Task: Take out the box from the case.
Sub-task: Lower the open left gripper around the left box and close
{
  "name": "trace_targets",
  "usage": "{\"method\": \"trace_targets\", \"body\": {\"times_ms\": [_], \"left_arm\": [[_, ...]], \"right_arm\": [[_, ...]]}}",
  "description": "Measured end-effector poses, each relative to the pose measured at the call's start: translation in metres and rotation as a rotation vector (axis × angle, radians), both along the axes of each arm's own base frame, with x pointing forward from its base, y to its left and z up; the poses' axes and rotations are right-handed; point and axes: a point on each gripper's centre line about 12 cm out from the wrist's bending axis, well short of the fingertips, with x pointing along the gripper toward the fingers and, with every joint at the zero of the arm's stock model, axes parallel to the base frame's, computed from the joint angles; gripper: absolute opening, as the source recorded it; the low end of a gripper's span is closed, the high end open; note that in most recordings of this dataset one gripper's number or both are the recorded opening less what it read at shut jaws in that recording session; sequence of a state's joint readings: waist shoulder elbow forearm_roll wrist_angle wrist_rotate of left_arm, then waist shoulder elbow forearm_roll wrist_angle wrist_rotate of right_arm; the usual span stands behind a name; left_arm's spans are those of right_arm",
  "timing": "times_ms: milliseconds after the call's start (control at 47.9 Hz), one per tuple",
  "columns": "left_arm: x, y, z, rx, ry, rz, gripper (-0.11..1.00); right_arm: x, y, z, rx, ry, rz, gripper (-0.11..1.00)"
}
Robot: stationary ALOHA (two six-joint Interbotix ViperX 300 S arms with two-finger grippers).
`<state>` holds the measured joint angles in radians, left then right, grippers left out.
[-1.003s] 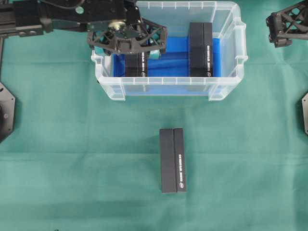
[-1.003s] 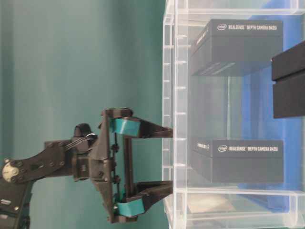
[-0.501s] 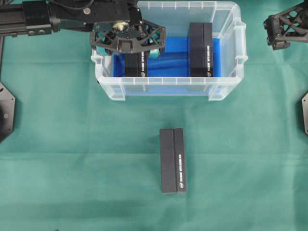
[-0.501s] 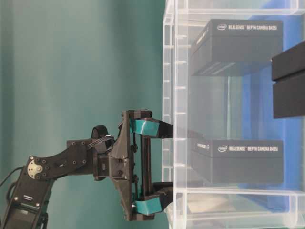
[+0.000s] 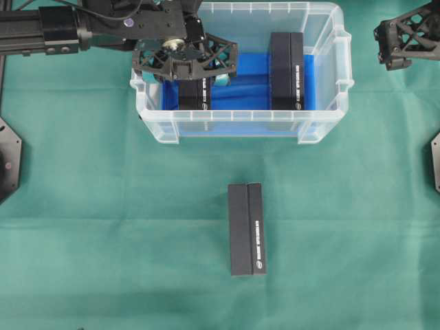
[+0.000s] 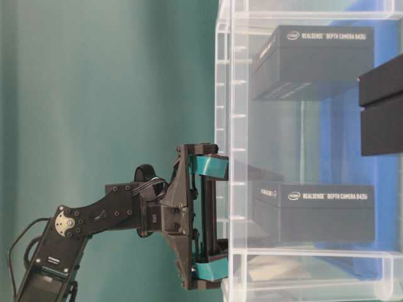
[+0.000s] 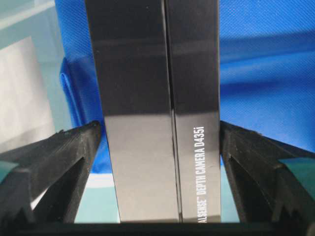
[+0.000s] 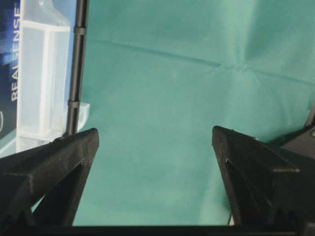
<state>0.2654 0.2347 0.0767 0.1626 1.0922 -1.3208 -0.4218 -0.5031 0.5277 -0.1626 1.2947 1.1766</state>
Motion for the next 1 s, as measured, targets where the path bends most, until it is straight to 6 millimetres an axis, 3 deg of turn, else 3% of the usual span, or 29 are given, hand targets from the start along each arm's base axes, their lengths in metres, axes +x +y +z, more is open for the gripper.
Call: {"method": "trace_targets", "body": {"times_ms": [292, 355, 439, 480, 1003], "left_arm": [[0.0002, -0.0012, -0.0002, 0.002, -0.003, -0.004, 0.94], [0.0005, -0.0011, -0.0001, 0.002, -0.006, -0.003, 0.86], [0.0004, -0.0012, -0.0005, 0.002, -0.006, -0.003, 0.65], [0.0006, -0.0015, -0.0006, -0.001, -0.009, 0.000, 0.60], [-0.0002, -0.0037, 0.0006, -0.009, -0.016, 0.022, 0.60]], "right_arm": [[0.0014, 0.0003, 0.0002, 0.005, -0.009, 0.001, 0.92], [0.0014, 0.0003, 0.0002, 0.005, -0.009, 0.001, 0.92], [0.0017, 0.0002, -0.0002, 0.005, -0.007, 0.001, 0.92], [0.0016, 0.0007, 0.0002, 0.005, -0.009, 0.002, 0.92], [0.0033, 0.0033, -0.0002, 0.007, -0.008, 0.015, 0.92]]}}
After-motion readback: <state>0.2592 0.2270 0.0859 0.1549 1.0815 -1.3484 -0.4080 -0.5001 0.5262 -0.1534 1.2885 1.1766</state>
